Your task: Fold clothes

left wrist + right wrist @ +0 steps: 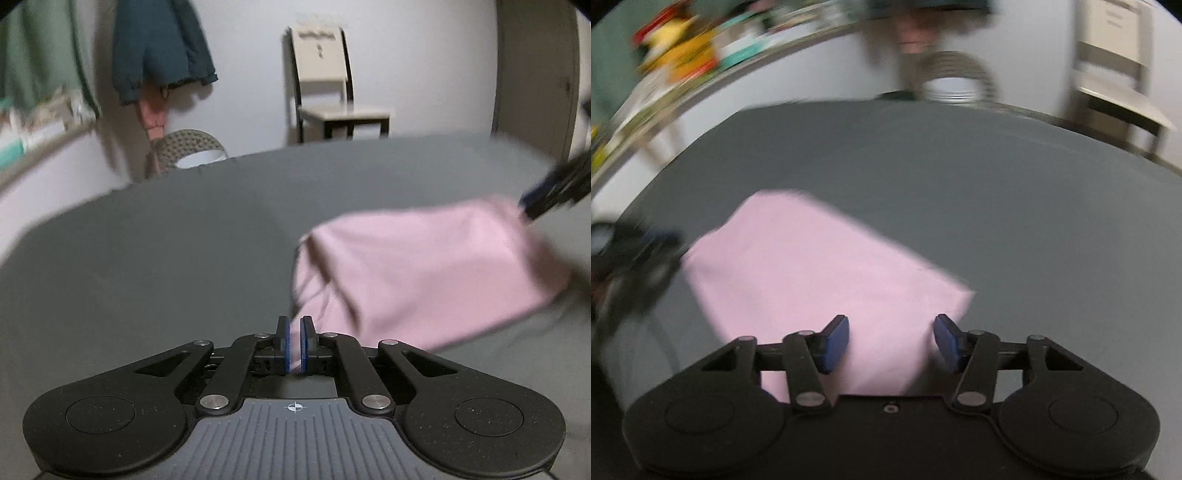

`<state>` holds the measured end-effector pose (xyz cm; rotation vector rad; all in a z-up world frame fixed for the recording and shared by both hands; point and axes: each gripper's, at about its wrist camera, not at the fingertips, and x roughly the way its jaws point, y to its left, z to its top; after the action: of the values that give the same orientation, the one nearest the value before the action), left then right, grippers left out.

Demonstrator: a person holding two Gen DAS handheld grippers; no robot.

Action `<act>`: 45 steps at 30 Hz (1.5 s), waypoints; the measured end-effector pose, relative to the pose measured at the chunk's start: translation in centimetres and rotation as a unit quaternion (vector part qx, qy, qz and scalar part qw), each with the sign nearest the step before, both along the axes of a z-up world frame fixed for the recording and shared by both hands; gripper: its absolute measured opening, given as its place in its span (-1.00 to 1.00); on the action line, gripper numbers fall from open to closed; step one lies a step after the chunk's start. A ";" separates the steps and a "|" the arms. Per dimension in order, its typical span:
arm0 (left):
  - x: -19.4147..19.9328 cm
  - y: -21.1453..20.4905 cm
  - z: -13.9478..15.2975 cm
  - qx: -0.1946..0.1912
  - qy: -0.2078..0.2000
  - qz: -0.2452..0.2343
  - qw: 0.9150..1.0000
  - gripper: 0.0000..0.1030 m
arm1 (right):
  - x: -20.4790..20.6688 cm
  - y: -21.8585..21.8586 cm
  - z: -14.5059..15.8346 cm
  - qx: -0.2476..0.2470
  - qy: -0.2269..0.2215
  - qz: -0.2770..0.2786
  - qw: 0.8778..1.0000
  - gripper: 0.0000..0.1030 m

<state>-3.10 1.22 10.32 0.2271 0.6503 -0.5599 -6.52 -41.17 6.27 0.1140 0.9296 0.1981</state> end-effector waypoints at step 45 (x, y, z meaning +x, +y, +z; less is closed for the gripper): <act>-4.2 -15.7 -1.7 -0.063 -0.063 -0.088 0.992 -0.94 | 1.7 -3.2 -4.2 0.177 0.086 -0.105 0.975 0.06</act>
<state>-7.28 -14.52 8.60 0.2007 0.4728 -0.7468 -4.80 -44.33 2.05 0.5642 1.0398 0.1585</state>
